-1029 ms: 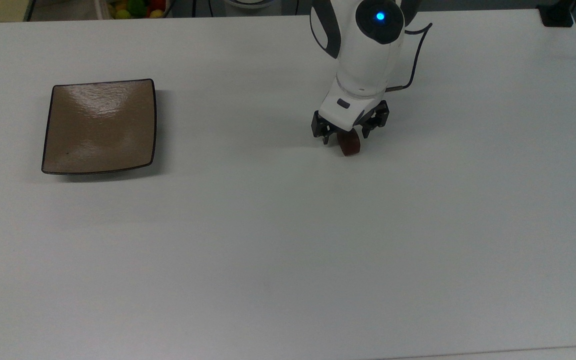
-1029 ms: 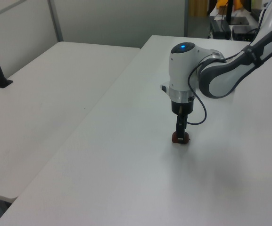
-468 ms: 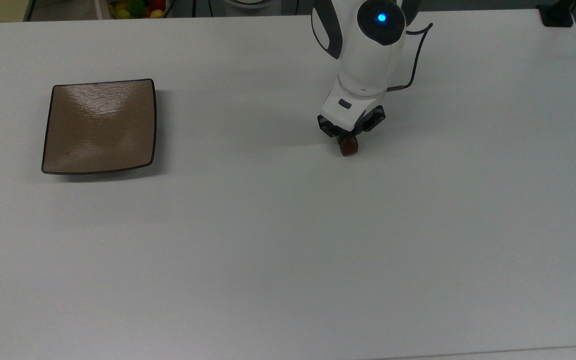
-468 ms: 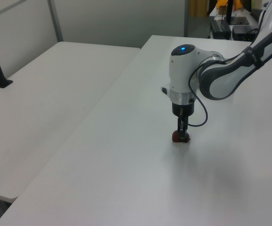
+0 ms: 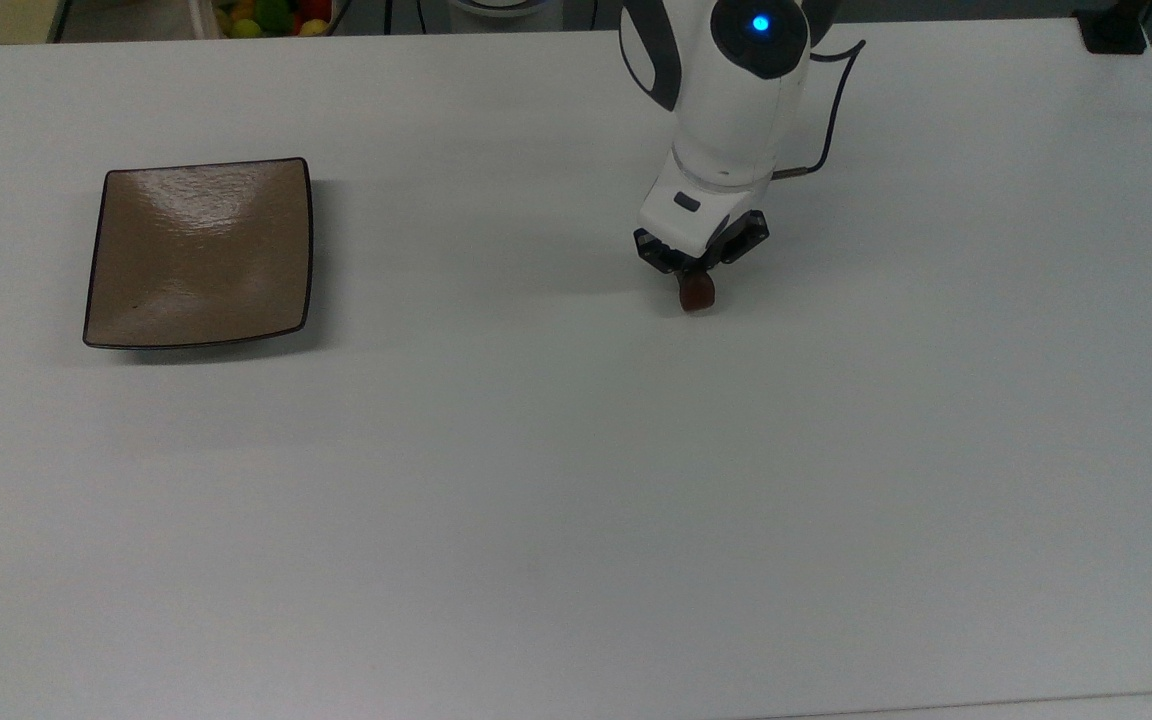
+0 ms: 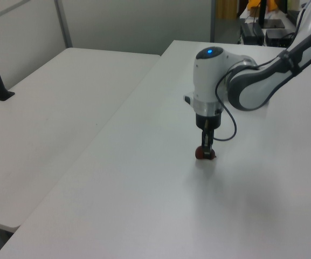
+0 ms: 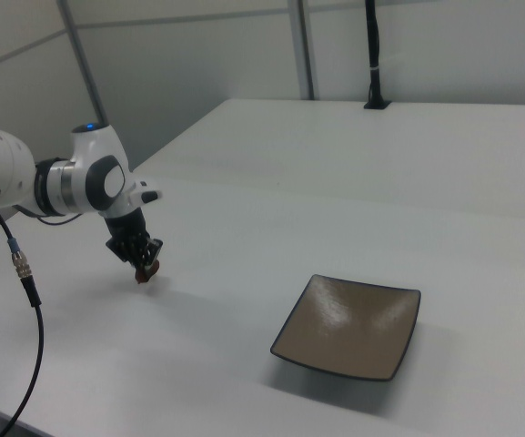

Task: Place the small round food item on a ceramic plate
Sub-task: 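Lift the held food item up off the table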

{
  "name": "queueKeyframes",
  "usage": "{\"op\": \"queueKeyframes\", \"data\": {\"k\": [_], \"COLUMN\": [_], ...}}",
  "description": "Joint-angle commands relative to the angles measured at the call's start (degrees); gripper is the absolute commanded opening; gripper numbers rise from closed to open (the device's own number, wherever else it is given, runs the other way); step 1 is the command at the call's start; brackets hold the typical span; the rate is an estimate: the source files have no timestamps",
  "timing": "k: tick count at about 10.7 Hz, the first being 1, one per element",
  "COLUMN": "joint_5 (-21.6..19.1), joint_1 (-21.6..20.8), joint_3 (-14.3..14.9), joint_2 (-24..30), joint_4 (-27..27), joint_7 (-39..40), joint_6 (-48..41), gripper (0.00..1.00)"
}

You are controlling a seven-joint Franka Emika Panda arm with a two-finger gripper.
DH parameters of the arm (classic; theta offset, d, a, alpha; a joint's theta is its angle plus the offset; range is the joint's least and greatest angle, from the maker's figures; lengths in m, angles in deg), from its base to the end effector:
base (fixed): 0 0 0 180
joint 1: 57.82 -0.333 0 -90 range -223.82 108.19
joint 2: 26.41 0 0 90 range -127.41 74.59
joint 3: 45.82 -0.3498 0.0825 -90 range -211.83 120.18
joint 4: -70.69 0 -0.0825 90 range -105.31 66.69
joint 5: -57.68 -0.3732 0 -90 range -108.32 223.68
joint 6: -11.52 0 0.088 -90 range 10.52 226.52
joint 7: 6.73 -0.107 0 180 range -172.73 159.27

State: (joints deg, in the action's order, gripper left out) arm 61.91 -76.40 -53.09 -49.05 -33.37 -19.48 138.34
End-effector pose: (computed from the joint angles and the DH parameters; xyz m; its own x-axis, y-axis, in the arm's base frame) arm 0.5871 0.2732 0.3622 0.9656 0.2599 0.0080 0.2598 -0.9656 0.0091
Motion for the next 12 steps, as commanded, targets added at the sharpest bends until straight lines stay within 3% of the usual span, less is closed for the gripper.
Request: {"op": "queueKeyframes", "data": {"k": [1,4,6,8,12], "joint_5": [0.4,-1.8,-6.8,-8.3,-9.2], "joint_1": [2.0,3.4,4.0,6.4,9.1], "joint_3": [0.1,2.7,6.5,7.8,9.9], "joint_2": [7.8,14.8,19.3,23.5,25.0], "joint_4": [-0.4,1.0,2.5,2.8,2.8], "joint_7": [-0.9,1.6,9.5,17.0,24.1], "joint_6": [-4.9,-12.6,-18.9,-24.5,-27.2], "gripper": [0.06,0.06,0.06,0.07,0.07]}}
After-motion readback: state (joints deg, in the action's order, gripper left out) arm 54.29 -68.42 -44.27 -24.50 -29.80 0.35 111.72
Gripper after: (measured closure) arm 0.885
